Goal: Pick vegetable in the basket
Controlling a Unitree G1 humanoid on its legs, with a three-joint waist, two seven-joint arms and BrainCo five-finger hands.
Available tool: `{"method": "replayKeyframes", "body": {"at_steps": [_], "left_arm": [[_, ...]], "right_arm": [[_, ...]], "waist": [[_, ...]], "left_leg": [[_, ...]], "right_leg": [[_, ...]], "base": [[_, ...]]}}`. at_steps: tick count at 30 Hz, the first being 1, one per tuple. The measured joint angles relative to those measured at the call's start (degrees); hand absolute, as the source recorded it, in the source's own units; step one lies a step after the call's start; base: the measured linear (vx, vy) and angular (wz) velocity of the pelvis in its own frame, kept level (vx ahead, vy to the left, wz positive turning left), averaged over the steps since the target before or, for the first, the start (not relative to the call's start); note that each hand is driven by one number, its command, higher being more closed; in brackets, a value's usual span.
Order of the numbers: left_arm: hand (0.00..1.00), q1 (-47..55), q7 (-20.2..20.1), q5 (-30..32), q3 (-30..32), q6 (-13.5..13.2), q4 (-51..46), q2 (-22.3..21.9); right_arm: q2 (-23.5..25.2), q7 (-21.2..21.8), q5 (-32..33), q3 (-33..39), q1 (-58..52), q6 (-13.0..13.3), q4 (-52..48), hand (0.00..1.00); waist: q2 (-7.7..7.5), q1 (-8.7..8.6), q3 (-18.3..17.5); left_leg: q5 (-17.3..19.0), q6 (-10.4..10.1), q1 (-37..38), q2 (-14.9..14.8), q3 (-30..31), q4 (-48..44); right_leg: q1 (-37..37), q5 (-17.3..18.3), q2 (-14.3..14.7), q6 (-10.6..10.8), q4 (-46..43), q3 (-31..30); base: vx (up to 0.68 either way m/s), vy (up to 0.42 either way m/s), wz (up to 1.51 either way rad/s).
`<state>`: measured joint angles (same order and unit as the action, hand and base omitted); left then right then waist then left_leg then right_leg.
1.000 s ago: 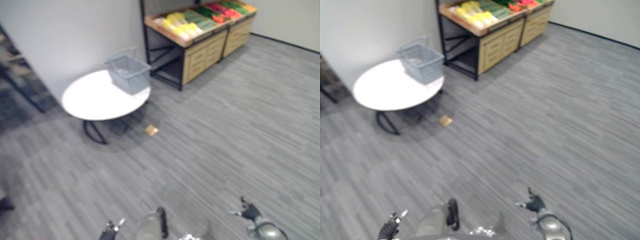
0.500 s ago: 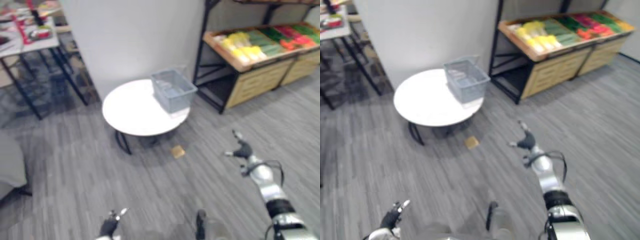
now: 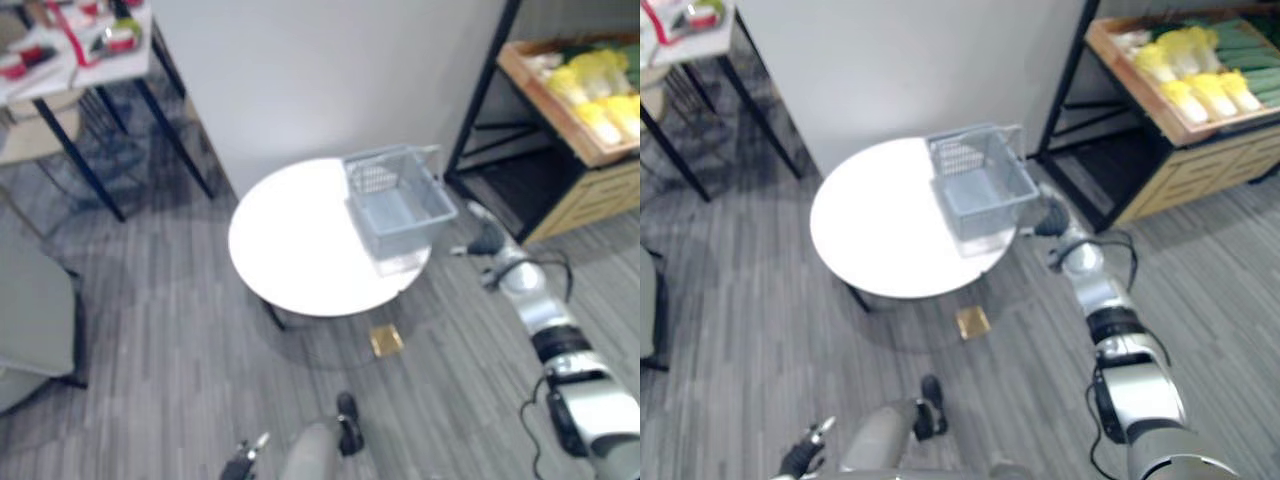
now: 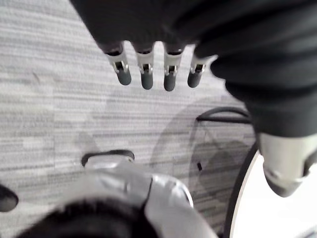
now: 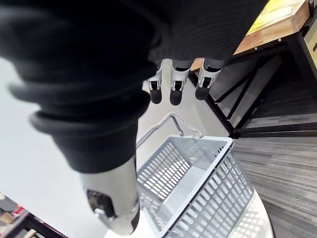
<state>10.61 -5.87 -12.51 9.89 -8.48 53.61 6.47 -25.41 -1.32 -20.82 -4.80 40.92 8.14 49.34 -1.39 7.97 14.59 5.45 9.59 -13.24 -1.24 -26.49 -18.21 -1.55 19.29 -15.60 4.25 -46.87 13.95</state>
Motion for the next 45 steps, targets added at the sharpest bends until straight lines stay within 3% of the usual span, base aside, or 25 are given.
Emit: {"method": "replayKeyframes", "body": {"at_steps": [3, 4, 5, 7, 8, 10, 11, 12, 13, 15, 17, 18, 23, 26, 28, 29, 35, 36, 38, 43, 45], "left_arm": [[0.00, -0.1, -0.3, 2.7, -0.5, 0.0, -0.6, 0.2], [0.00, -0.1, -0.7, 2.7, -0.8, 0.0, -1.3, 0.7], [0.00, -0.8, -1.8, 2.6, -1.5, -0.1, -2.8, 1.8], [0.00, -2.3, -2.8, 2.6, -3.0, 0.4, -3.3, 3.5], [0.00, -3.1, -3.7, 2.5, -3.7, 1.5, -3.3, 4.7], [0.00, -3.1, -3.9, 2.5, -4.0, 2.4, -3.3, 5.9], [0.00, -2.8, -3.9, 2.4, -4.0, 2.5, -3.5, 6.7], [0.00, -2.2, -4.4, 2.4, -4.1, 2.5, -4.4, 8.3], [0.00, -2.5, -4.5, 2.4, -4.0, 2.5, -4.2, 7.8], [0.00, -2.6, -6.3, 2.4, -5.2, 2.4, -4.4, 5.3], [0.00, -2.6, -6.9, 2.4, -6.2, 1.8, -4.4, 3.6], [0.00, -2.6, -6.8, 2.4, -6.8, 1.5, -4.2, 2.8], [0.00, -3.8, -6.6, 2.5, -7.6, 1.1, -3.3, 2.4], [0.00, -6.1, -5.9, 2.4, -7.9, 0.9, -3.3, 2.8], [0.00, -7.0, -5.7, 2.4, -8.2, 0.8, -3.4, 2.8], [0.00, -7.6, -5.7, 2.4, -9.5, 0.6, -3.4, 2.8], [0.00, -8.2, -5.4, 2.4, -13.0, 0.1, -3.3, 2.2], [0.00, -8.4, -5.4, 2.0, -13.1, -0.4, -3.4, 2.2], [0.00, -9.4, -5.4, 1.4, -13.8, -1.0, -3.4, 2.2], [0.00, -11.7, -5.6, -0.9, -16.6, -0.8, -4.1, 2.3], [0.00, -11.7, -5.5, -0.9, -17.0, -0.9, -4.2, 2.3]], "right_arm": [[-0.7, -1.5, -1.8, 0.2, 0.7, 0.6, 4.4, 0.00], [-1.2, -2.0, -1.8, 0.2, 0.9, 1.5, 4.4, 0.00], [-2.5, -2.7, -1.8, 0.2, 2.0, 2.3, 3.2, 0.00], [-4.5, -3.5, -1.9, 0.3, 2.6, 2.4, 0.6, 0.00], [-5.4, -3.7, -2.1, 0.4, 3.2, 1.7, -1.6, 0.00], [-5.3, -4.0, -3.9, 0.2, 3.5, 0.5, -3.6, 0.00], [-5.3, -4.0, -4.1, -0.6, 4.2, 0.0, -4.1, 0.00], [-5.3, -4.0, -4.2, -2.0, 7.3, -0.8, -4.5, 0.00], [-5.7, -3.8, -4.3, -2.6, 9.1, -1.0, -4.5, 0.00], [-7.5, -2.9, -6.0, -5.9, 14.6, -1.6, -4.1, 0.00], [-9.9, -2.1, -6.4, -7.5, 14.8, -1.8, -3.7, 0.00], [-10.7, -1.7, -7.2, -7.7, 14.8, -1.8, -3.5, 0.00], [-11.9, -0.4, -8.0, -10.7, 17.3, -2.2, -3.4, 0.00], [-11.8, 1.6, -8.4, -13.2, 22.1, -4.1, -3.0, 0.00], [-11.8, 2.2, -8.4, -13.7, 24.5, -5.0, -1.4, 0.00], [-12.0, 2.4, -8.4, -13.6, 26.0, -5.7, 0.3, 0.00], [-12.4, 2.8, -8.6, -14.9, 29.1, -5.0, 2.3, 0.00], [-12.4, 3.0, -8.5, -16.1, 29.6, -5.1, 2.3, 1.00], [-12.4, 2.9, -8.6, -16.1, 30.5, -5.3, 2.1, 1.00], [-14.0, 5.4, -10.6, -17.3, 34.6, -10.1, 2.6, 1.00], [-15.4, 6.5, -10.6, -18.6, 35.2, -10.6, 2.7, 1.00]], "waist": [[2.63, 0.03, 1.4], [3.28, -0.04, 1.6], [3.55, -0.23, 1.5], [3.48, -0.50, 1.5], [3.49, -1.89, 1.5], [2.96, -2.09, 1.6], [1.91, -1.67, 1.2], [-0.60, -1.29, 1.8], [-0.48, -0.92, 2.3], [3.27, -0.08, 3.9], [4.94, 0.02, 4.9], [5.33, -0.14, 5.6], [5.62, -0.63, 7.7], [5.98, -1.16, 10.3], [6.08, -0.61, 10.5], [6.64, 0.10, 11.1], [9.45, 0.65, 13.0], [9.54, 0.57, 13.0], [9.61, 0.54, 13.0], [11.08, 1.45, 13.6], [11.42, 1.70, 13.5]], "left_leg": [[3.7, -1.1, 7.5, -0.2, 3.3, 0.0], [4.2, -1.8, 9.6, -0.6, 4.1, 1.3], [4.7, -2.7, 11.1, -0.9, 6.2, 3.2], [4.7, -3.5, 11.3, -1.0, 8.7, 4.1], [4.9, -4.3, 11.4, -1.1, 11.3, 4.2], [5.7, -5.6, 12.6, -1.0, 13.3, 4.0], [6.0, -6.5, 12.6, -0.6, 13.6, 3.4], [7.1, -8.5, 11.0, 1.0, 14.6, 1.8], [7.8, -9.3, 10.3, 0.8, 14.7, 0.8], [8.5, -10.6, 7.3, -2.5, 14.8, -0.8], [8.1, -11.4, 7.9, -3.6, 14.8, 1.2], [7.5, -12.2, 8.8, -4.0, 14.8, 2.8], [7.4, -12.4, 8.2, -4.3, 14.9, 3.7], [7.0, -12.4, 5.5, -4.1, 16.4, 2.9], [6.0, -12.5, 3.6, -3.7, 17.0, 3.3], [4.7, -12.6, 2.6, -3.1, 17.7, 4.3], [2.0, -12.4, 2.2, -1.6, 17.9, 8.2], [1.9, -12.3, 1.6, -1.5, 17.9, 8.2], [1.6, -12.3, 0.4, -1.3, 18.2, 8.1], [-0.9, -12.4, -1.8, -0.4, 20.2, 10.4], [-1.4, -12.4, -1.8, -0.4, 20.6, 11.0]], "right_leg": [[-1.4, 1.3, 0.6, -2.2, -0.4, 2.0], [-2.6, 1.2, 1.8, -2.0, 3.6, 2.1], [-6.5, -0.1, 3.8, -0.2, 11.9, 0.8], [-10.5, -3.3, 4.9, 1.1, 19.2, -2.1], [-12.3, -7.8, 5.3, 1.6, 24.6, -4.4], [-12.1, -12.9, 5.5, 1.6, 27.2, -5.3], [-12.0, -18.3, 5.8, 1.3, 30.4, -5.5], [-11.9, -27.9, 5.7, -0.5, 36.0, -5.4], [-11.3, -26.1, 5.6, -1.0, 37.0, -4.2], [-10.5, -27.9, 8.6, -2.3, 43.2, -3.1], [-9.9, -27.9, 9.7, -2.4, 44.5, -2.2], [-9.5, -27.9, 10.2, -2.4, 44.9, -2.0], [-9.2, -27.7, 10.7, -2.7, 46.2, -1.3], [-10.0, -27.7, 10.0, -2.8, 46.6, 1.1], [-12.1, -27.9, 9.6, -3.1, 46.6, 1.7], [-13.5, -28.0, 9.1, -3.2, 46.2, 2.3], [-15.9, -28.1, 7.6, -3.3, 44.7, 3.0], [-16.5, -28.1, 7.4, -3.3, 44.5, 3.1], [-17.6, -28.1, 7.1, -3.3, 44.4, 3.5], [-19.8, -28.2, 6.2, -3.4, 44.3, 5.2], [-19.8, -28.2, 6.1, -3.4, 44.4, 5.6]], "base": [[0.51, 0.044, 0.24], [0.33, -0.024, 0.43], [0.32, -0.042, 0.59], [0.32, -0.095, 0.86], [0.32, -0.144, 1.14], [0.32, -0.180, 0.87], [0.40, -0.283, 0.65], [0.46, -0.377, 0.53], [0.38, -0.353, 0.24], [0.22, -0.229, -0.06], [0.11, -0.120, 0.10], [0.09, -0.101, 0.05], [0.01, -0.037, 0.02], [-0.10, -0.001, 0.37], [-0.05, -0.006, 0.35], [-0.01, -0.005, 0.35], [0.01, 0.027, 0.12], [-0.02, 0.035, 0.03], [-0.03, 0.020, 0.17], [-0.03, -0.002, 0.23], [0.00, -0.013, 0.11]]}}
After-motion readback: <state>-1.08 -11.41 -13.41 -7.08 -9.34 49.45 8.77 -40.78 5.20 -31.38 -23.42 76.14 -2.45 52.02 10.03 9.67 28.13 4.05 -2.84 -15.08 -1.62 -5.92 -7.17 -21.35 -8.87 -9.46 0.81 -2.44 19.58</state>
